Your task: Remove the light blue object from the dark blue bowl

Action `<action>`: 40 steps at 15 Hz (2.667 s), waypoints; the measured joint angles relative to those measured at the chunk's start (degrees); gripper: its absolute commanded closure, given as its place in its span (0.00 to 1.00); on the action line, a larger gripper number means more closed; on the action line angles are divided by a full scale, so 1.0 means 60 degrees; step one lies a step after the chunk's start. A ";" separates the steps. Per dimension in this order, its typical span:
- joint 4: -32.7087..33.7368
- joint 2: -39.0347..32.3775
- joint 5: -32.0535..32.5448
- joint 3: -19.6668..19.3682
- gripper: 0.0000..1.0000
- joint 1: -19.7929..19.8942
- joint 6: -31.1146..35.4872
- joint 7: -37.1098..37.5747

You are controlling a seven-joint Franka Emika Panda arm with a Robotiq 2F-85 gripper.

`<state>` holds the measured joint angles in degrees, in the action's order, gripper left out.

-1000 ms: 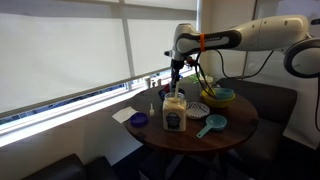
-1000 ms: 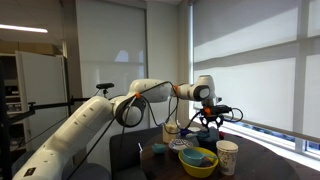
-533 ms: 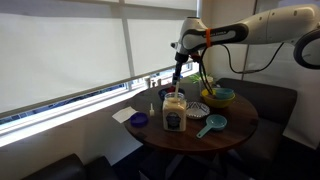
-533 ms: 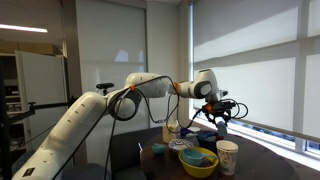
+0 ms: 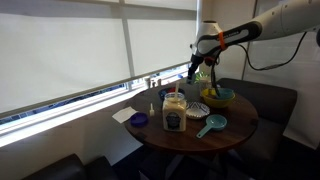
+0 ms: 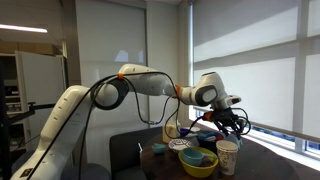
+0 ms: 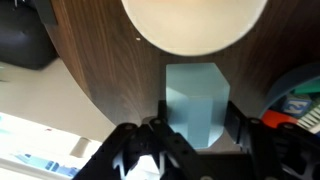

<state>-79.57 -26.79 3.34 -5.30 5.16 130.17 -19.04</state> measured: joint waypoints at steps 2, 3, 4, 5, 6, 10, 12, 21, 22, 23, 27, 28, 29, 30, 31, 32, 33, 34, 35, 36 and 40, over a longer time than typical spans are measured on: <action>-0.0668 0.0304 0.0034 -0.0105 0.43 0.0144 0.0518 0.0449; -0.0669 0.0298 0.0034 -0.0086 0.68 0.0185 0.0502 0.0421; -0.0654 0.0283 0.0034 -0.0058 0.68 0.0187 0.0502 0.0420; -0.0649 0.0263 0.0034 -0.0030 0.68 0.0187 0.0502 0.0422; -0.0653 0.0256 0.0035 -0.0030 0.68 0.0191 0.0526 0.0485; -0.0661 0.0260 0.0143 -0.0326 0.68 0.0248 0.1068 0.1490; -0.0683 0.0271 0.0233 -0.0588 0.68 0.0265 0.1257 0.2185; -0.1822 0.0908 -0.0651 -0.0709 0.68 0.0603 0.0268 0.4310; -0.2084 0.1070 -0.0652 -0.0758 0.68 0.0605 0.0273 0.4671; -0.2334 0.1229 -0.0651 -0.0812 0.43 0.0604 0.0303 0.5042; -0.2425 0.1261 -0.0631 -0.0828 0.68 0.0617 0.0308 0.5061; -0.2425 0.1251 -0.0631 -0.0827 0.68 0.0617 0.0308 0.5061; -0.2427 0.1250 -0.0631 -0.0831 0.68 0.0620 0.0308 0.5061; -0.2424 0.1230 -0.0631 -0.0845 0.68 0.0622 0.0301 0.5097; -0.2425 0.1198 -0.0619 -0.0897 0.68 0.0622 0.0300 0.5237; -0.2418 0.1152 -0.0616 -0.0984 0.68 0.0625 0.0315 0.5469; -0.2406 0.1093 -0.0601 -0.1111 0.68 0.0628 0.0422 0.5799; -0.2405 0.1043 -0.0587 -0.1254 0.68 0.0632 0.0582 0.6160; -0.2404 0.1002 -0.0563 -0.1402 0.68 0.0638 0.0747 0.6497; -0.2401 0.0971 -0.0544 -0.1533 0.68 0.0641 0.0846 0.6790; -0.2385 0.0908 -0.0598 -0.1712 0.68 0.0720 0.0609 0.7393</action>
<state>-93.88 -21.34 -0.25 -15.58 9.49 133.82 25.32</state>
